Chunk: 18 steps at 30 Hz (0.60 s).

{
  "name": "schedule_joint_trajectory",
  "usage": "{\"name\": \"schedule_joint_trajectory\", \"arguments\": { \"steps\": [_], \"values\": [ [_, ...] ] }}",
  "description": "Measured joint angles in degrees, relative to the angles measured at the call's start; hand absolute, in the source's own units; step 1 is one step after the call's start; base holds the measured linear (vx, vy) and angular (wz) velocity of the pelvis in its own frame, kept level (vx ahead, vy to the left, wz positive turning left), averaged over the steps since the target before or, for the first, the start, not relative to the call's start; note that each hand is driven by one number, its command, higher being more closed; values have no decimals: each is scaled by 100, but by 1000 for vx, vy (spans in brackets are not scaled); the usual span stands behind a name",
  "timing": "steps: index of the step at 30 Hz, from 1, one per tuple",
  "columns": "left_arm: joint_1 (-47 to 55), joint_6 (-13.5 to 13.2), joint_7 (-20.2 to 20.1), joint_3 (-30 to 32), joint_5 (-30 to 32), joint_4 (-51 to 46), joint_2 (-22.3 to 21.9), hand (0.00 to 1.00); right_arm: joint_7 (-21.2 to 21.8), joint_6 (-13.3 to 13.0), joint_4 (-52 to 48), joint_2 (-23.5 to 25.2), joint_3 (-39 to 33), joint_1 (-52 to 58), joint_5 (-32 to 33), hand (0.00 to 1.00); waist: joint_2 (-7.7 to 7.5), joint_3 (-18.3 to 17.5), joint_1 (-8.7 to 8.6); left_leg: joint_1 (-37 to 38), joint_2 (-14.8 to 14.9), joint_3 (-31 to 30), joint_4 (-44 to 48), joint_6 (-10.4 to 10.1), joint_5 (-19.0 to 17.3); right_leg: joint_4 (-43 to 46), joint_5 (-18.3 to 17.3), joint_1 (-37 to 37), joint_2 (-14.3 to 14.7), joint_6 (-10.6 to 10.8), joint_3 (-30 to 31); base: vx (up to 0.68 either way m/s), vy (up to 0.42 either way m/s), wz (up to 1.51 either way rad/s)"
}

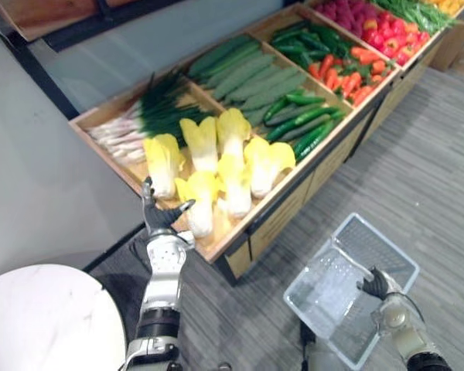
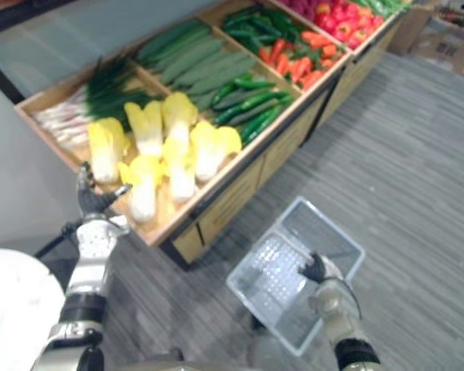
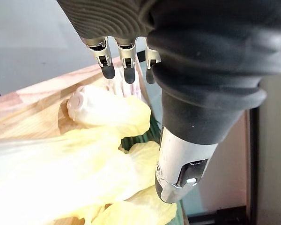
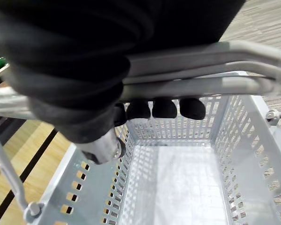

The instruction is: Pick vegetable in the basket

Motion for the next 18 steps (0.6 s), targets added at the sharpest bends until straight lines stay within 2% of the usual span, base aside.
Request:
{"name": "schedule_joint_trajectory", "arguments": {
  "steps": [8, 18],
  "values": [
    [-411, 7, 59, 23, -2, 396, 2, 0, -105, 1, -178, -6, 5, -124, 6, 100, -34, 196, -27, -311, 52, 128, 249, -24, -76, 1, 103, -298, 63, -89, 172, -15, -29, -12],
    [-805, 126, 338, 35, 2, 720, 25, 0, -232, 1, -189, -6, 102, -404, 6, 100, -104, 384, -30, -505, 169, 160, 440, -68, -145, 0, 147, -441, 164, -132, 259, -1, -22, -4]
  ]
}}
